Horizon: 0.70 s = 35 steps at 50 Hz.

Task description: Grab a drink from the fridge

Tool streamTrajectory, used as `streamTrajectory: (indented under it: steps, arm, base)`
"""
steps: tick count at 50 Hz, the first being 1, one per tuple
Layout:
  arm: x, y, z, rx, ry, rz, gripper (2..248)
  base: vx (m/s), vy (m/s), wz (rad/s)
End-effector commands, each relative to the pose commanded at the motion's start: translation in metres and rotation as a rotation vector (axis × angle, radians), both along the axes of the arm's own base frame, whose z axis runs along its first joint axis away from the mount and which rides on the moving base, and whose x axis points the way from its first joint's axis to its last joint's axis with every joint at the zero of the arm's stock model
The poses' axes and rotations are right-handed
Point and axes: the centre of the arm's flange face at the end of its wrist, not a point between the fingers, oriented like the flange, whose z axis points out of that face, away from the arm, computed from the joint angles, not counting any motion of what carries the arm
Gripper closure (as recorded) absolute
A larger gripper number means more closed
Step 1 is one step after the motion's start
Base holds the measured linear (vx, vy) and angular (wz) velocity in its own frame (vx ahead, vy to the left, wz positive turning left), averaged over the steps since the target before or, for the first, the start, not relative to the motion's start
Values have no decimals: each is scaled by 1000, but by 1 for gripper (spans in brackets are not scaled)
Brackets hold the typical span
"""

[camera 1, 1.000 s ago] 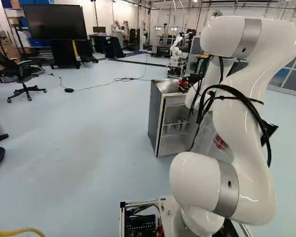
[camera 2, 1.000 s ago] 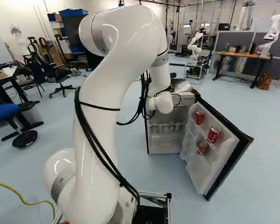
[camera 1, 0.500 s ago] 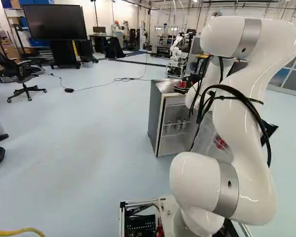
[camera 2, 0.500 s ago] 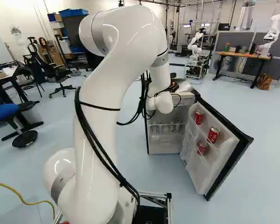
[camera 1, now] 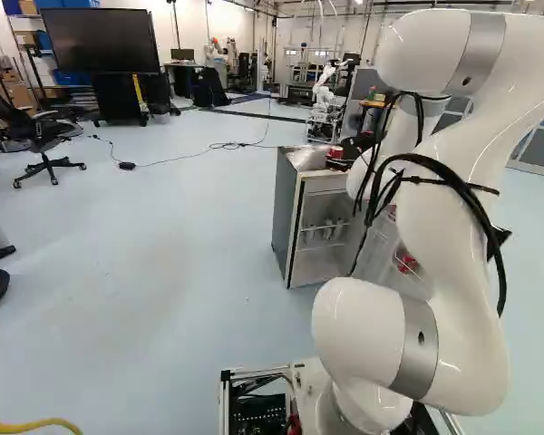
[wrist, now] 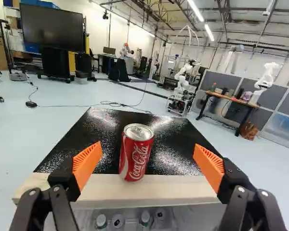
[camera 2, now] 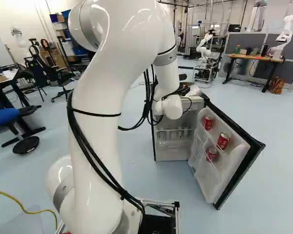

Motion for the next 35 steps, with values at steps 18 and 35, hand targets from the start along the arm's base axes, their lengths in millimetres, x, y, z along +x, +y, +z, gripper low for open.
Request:
streamTrajectory:
  steps: [18, 35]
  arm:
    - [-31, -14, 23, -13, -21, -51, 3]
    - [-49, -38, 39, -28, -9, -114, 3]
  base:
    - [0, 0, 0]
    - [0, 0, 0]
